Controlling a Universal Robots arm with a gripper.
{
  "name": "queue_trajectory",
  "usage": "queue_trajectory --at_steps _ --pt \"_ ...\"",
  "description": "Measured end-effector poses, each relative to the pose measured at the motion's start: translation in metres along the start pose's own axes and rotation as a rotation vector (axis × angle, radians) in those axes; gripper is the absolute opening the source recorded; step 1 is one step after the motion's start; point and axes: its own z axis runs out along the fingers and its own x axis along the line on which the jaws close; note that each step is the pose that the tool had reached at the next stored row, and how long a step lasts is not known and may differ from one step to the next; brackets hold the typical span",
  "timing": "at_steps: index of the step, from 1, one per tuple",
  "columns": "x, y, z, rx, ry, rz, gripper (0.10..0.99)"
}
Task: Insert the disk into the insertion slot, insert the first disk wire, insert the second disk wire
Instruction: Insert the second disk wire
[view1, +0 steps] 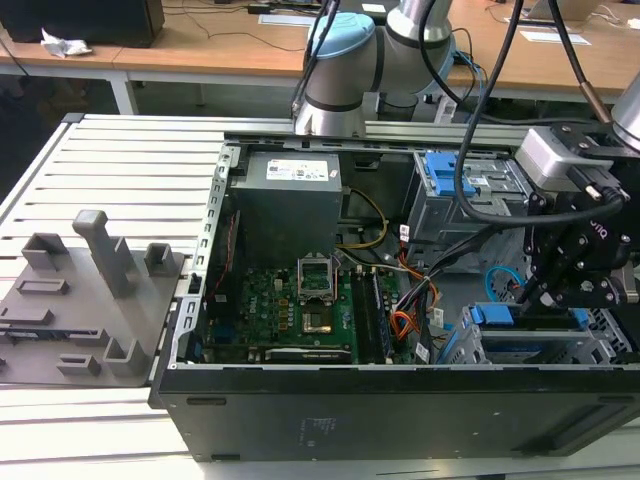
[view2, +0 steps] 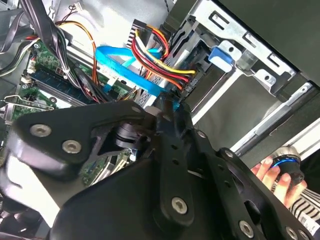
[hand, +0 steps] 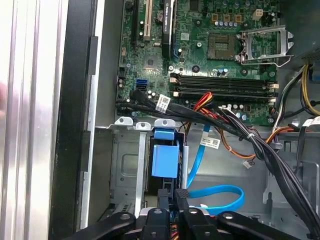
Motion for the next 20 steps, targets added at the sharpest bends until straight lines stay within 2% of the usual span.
queue_trajectory --at_steps 1,5,7,8,10,12,14,20 --pt "0.0000 0.0000 -0.0003 0.000 0.0002 0.000 0.235" --pt "0.0005 0.0013 -0.0181 0.000 0.0001 0.000 0.235" --pt "0.0005 0.0016 -0.0218 0.000 0.0003 0.000 0.227" --pt "0.0006 0.0021 -0.0242 0.001 0.0002 0.000 0.106" --pt "0.0005 0.0049 -0.0253 0.003 -0.0013 0.000 0.106" --pt "0.0004 0.0140 -0.0247 0.005 -0.0028 0.000 0.106" --pt "0.0003 0.0184 -0.0244 0.007 -0.0029 0.000 0.106" --pt "0.0003 0.0197 -0.0243 0.007 -0.0029 0.000 0.106"
